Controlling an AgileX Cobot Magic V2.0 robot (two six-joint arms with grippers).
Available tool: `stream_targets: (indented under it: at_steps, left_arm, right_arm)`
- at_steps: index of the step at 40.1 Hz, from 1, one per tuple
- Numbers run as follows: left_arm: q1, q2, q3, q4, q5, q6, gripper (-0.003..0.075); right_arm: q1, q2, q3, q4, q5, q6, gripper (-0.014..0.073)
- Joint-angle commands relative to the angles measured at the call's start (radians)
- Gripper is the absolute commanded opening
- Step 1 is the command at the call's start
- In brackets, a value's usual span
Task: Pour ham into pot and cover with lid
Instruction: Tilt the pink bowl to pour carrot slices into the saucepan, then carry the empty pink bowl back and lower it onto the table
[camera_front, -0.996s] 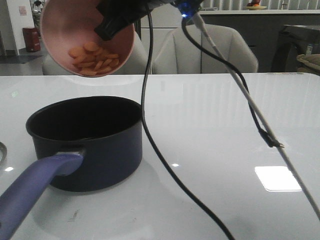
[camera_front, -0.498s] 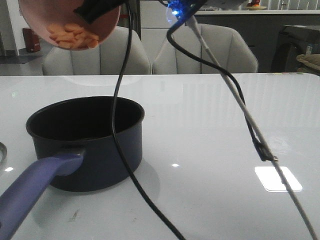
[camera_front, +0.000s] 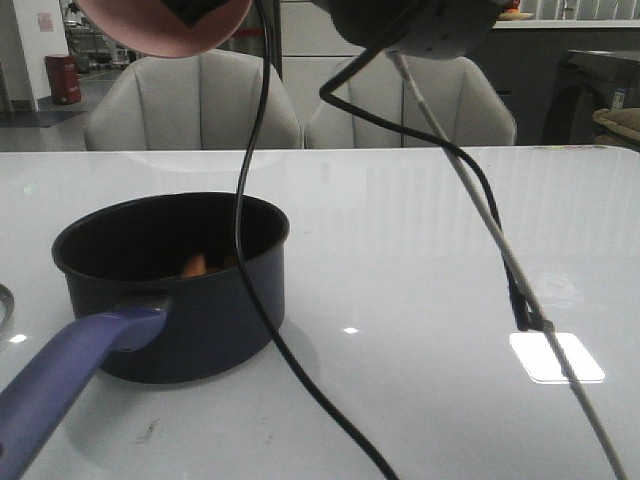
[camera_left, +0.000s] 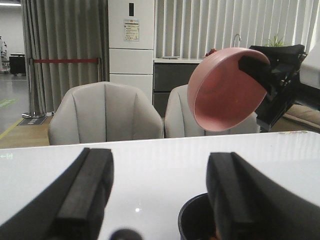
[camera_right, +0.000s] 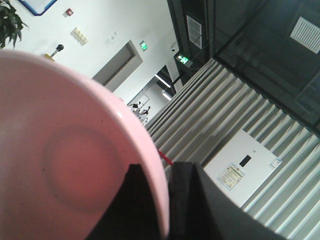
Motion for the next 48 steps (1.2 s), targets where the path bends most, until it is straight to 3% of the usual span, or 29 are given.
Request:
stream_targets:
  at_steps: [1,5,13,23,29,33,36,43,48]
  left_arm:
    - [-0.007,0.009,-0.029,-0.007,-0.081,-0.001,0.0447]
    - [-0.007,0.009,-0.029,-0.007,-0.081,-0.001,0.0447]
    - [-0.007,0.009,-0.029,-0.007,-0.081,-0.001,0.0447]
    - [-0.007,0.009,-0.029,-0.007,-0.081,-0.001,0.0447]
    - [-0.007,0.009,-0.029,-0.007,-0.081,-0.001,0.0447]
    - [-0.007,0.009,-0.029,-0.007,-0.081,-0.001,0.0447]
    - [-0.007,0.009,-0.029,-0.007,-0.081,-0.001,0.0447]
    - [-0.007,0.009,-0.029,-0.007,-0.081,-0.001,0.0447]
    - [-0.007,0.009,-0.029,-0.007,-0.088,-0.001,0.0447]
  right_arm:
    - [0.005,-0.056,-0.027,0.013,-0.103,-0.013,0.0139]
    - [0.032,-0.059,-0.027,0.118,-0.106,-0.010,0.0139]
    - [0.124,-0.109,-0.027,0.489,-0.062,-0.009,0.0139]
    - [0.120,-0.246,-0.027,0.889,0.451,-0.065,0.0139]
    - [0.083,-0.309,-0.027,1.171,0.663,-0.349,0.0139]
    - [0.082,-0.348,-0.022,1.455,0.616,-0.615,0.0139]
    - [0.082,-0.377,-0.022,1.669,0.495,-0.792,0.0139]
    - [0.103,-0.431,0.024,1.686,0.282,-0.940,0.0139]
    - [0.104,-0.478,0.074,1.686,0.310,-0.945,0.0139]
